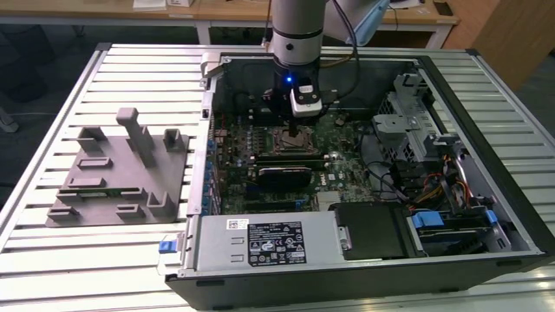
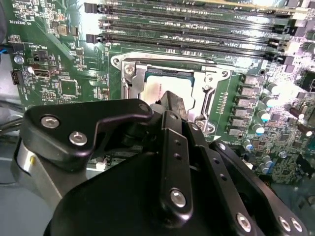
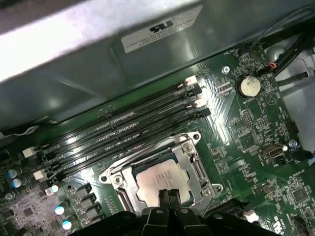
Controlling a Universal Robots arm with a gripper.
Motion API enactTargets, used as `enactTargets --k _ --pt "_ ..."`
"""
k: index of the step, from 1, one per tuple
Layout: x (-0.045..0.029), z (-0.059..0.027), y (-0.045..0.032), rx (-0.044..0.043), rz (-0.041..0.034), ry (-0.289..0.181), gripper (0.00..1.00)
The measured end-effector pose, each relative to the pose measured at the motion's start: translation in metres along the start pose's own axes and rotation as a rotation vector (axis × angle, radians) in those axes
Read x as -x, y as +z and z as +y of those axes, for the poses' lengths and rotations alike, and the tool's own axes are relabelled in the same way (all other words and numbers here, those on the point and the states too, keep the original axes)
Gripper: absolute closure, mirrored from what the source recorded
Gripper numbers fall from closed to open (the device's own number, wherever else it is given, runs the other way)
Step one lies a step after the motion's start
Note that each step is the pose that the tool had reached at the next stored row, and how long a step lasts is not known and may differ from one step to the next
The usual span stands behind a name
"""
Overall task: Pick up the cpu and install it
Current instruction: 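Install the first cpu locking lever, then install the second cpu locking lever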
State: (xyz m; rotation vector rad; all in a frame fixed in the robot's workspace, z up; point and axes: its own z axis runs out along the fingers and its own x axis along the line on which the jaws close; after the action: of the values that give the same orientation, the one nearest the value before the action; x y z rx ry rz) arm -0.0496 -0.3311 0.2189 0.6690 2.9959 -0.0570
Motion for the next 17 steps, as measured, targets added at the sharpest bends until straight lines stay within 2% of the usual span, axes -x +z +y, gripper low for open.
enactTargets --k 7,17 --pt "0.0015 -0.0004 -0.0192 0.0001 0.0000 0.000 0.89" --pt "0.0017 -0.0004 -0.0215 0.0002 -0.0001 0.000 0.89"
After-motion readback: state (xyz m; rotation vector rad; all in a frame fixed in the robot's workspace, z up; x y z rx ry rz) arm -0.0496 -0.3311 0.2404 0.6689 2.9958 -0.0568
